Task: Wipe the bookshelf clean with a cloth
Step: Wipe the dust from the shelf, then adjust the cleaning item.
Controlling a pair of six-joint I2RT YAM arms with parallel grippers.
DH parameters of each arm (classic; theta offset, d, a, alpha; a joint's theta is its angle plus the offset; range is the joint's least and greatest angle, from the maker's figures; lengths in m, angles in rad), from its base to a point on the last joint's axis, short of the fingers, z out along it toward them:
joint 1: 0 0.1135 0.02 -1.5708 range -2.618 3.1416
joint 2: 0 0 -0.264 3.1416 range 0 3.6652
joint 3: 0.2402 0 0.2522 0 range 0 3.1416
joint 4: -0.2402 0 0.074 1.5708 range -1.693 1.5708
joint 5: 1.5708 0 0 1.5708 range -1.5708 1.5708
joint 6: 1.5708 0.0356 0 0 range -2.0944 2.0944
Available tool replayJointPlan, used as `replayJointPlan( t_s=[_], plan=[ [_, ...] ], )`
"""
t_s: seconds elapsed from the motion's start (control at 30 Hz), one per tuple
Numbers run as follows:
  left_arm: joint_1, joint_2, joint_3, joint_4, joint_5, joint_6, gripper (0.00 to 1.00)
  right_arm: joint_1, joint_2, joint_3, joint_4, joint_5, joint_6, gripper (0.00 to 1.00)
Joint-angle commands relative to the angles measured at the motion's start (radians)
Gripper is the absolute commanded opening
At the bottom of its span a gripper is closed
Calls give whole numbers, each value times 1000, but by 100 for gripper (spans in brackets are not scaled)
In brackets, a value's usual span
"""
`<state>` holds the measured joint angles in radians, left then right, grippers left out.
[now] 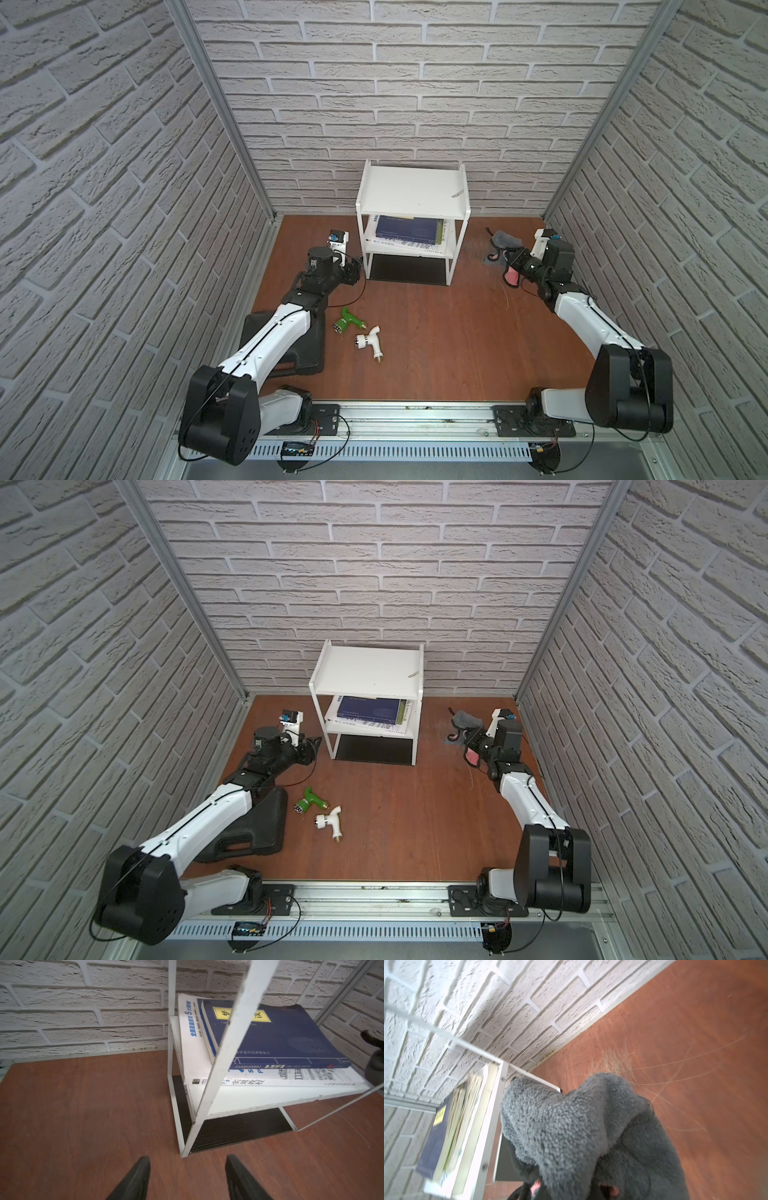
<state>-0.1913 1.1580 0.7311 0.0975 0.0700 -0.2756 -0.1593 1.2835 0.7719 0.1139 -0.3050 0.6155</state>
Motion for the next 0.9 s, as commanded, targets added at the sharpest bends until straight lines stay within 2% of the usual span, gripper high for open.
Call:
replayJointPlan(
  t_s=[0.0,0.03,0.13,0.27,0.37,0.43,0.5,0.63,0.7,0.77,0.87],
  plan=[
    [-4,-110,-58,-8,-133,-72,69,11,-139,-104,-31,20,-95,2],
    [-4,-148,-79,-18,-163,-92,71,15,-197,-146,-18,1,-100,2],
    [-5,-269,-122,-67,-196,-139,96,30,-361,-249,31,-127,-130,3],
    [-34,-338,-95,-119,-78,-80,98,66,-450,-237,122,-466,-118,3],
    [-108,-368,-85,-82,-51,-21,98,172,-421,-157,185,-625,-111,3],
    [-161,-377,-67,-79,-28,16,98,279,-376,-87,162,-649,-159,3],
    [-203,-379,-59,-47,67,45,98,391,-312,1,120,-639,-224,3],
    [-230,-349,-46,97,474,13,98,540,-170,135,167,-592,-215,3],
    [-252,-300,-6,129,618,2,98,581,-89,196,207,-611,-181,3],
    [-289,-256,47,102,673,34,98,614,-23,246,236,-655,-155,3],
    [-351,-194,113,37,616,132,98,655,30,281,299,-706,-128,3]
  ],
)
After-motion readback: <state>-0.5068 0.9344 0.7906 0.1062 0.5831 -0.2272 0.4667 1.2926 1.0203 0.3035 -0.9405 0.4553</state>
